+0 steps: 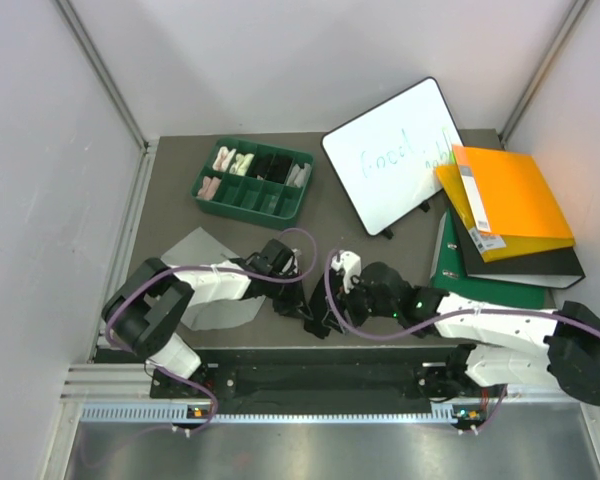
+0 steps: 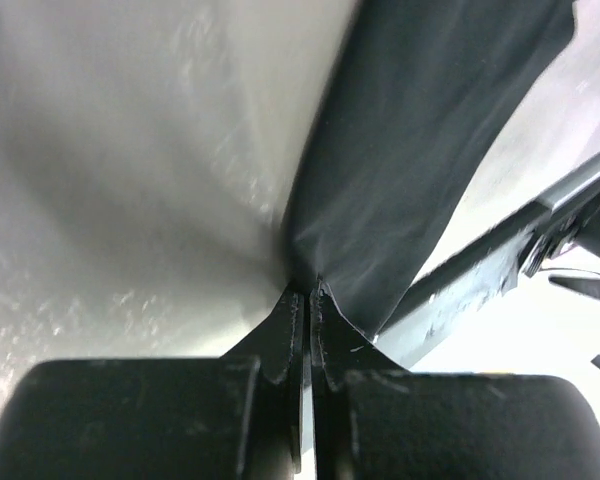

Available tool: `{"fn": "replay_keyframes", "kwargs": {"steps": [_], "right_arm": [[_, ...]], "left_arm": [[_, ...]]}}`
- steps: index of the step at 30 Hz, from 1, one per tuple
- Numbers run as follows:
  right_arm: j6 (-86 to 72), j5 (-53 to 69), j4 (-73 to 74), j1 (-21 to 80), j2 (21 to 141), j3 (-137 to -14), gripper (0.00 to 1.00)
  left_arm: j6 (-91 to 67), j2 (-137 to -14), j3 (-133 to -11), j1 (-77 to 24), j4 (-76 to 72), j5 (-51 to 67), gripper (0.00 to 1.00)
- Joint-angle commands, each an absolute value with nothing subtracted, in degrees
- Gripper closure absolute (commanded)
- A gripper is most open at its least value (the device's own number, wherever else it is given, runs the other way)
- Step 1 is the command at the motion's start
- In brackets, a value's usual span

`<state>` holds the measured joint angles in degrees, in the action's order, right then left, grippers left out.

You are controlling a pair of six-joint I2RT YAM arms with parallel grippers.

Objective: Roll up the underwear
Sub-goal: Roll the underwear to the center of the board.

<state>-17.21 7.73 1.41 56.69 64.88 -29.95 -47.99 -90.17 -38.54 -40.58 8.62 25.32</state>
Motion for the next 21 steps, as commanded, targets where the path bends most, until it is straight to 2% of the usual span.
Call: {"fn": "replay_keyframes", "kwargs": {"steps": [1,10,21], "right_arm": [[-12.40,-2.43,-6.76,64.41,65.21,-31.11,0.34],[-10.81,-6.85,-9.93,74.25,74.08,-33.83,0.32],[-12.13,-10.90,-8.09,78.84,79.27,-37.00,0.30]], "left_arm": [[-43.34,-91.40,-41.30,-39.38,15.99,31.46,1.00],[-43.50,-94.04,-41.66,-37.18,16.35,38.66,1.00],[-44.73,-94.57,-41.84,-34.98,16.52,41.22,1.00]]}}
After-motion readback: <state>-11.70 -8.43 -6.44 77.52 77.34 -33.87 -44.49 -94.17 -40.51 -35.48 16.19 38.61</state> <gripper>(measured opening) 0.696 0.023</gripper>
